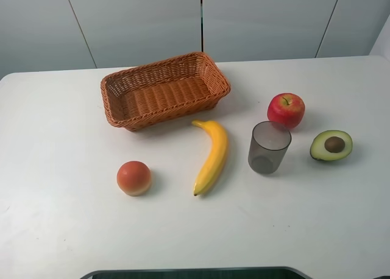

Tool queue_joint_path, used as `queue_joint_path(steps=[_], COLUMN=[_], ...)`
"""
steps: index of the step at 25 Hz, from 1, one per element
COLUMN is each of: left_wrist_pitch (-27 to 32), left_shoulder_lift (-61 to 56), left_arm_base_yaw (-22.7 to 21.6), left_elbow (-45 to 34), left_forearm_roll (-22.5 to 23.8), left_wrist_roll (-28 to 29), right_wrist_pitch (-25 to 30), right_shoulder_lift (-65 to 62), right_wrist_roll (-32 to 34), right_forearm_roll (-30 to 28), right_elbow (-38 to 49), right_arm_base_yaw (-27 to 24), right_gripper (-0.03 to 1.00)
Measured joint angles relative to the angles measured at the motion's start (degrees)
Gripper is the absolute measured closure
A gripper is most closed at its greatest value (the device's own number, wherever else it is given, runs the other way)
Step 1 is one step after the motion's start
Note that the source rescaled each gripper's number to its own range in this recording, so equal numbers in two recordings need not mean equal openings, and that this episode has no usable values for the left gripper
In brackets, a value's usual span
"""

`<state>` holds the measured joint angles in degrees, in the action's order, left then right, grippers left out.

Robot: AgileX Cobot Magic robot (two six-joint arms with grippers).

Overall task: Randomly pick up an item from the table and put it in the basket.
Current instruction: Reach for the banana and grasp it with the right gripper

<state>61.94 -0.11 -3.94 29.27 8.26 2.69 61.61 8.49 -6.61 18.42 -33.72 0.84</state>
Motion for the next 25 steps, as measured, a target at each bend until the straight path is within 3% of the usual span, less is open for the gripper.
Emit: queue_joint_path(steps=[6, 15, 25], left_wrist_pitch=[0.0, 0.0, 0.0], left_shoulder_lift=[0.0, 0.0, 0.0], left_arm_base_yaw=[0.0, 0.0, 0.0], left_elbow=[0.0, 0.0, 0.0], left_forearm_roll=[0.0, 0.0, 0.0], left_wrist_roll=[0.0, 0.0, 0.0], right_wrist_pitch=[1.7, 2.7, 1.6], right_shoulder_lift=[20.7, 45.2, 56.7], right_wrist_roll=[-4.6, -6.4, -8.7], right_forearm_roll=[5.2, 11.4, 11.2], right_elbow=[-10.6, -27.1, -30.8], right_arm_base_yaw=[0.2, 0.3, 0.3], right_gripper=[-0.03, -0.03, -0.03])
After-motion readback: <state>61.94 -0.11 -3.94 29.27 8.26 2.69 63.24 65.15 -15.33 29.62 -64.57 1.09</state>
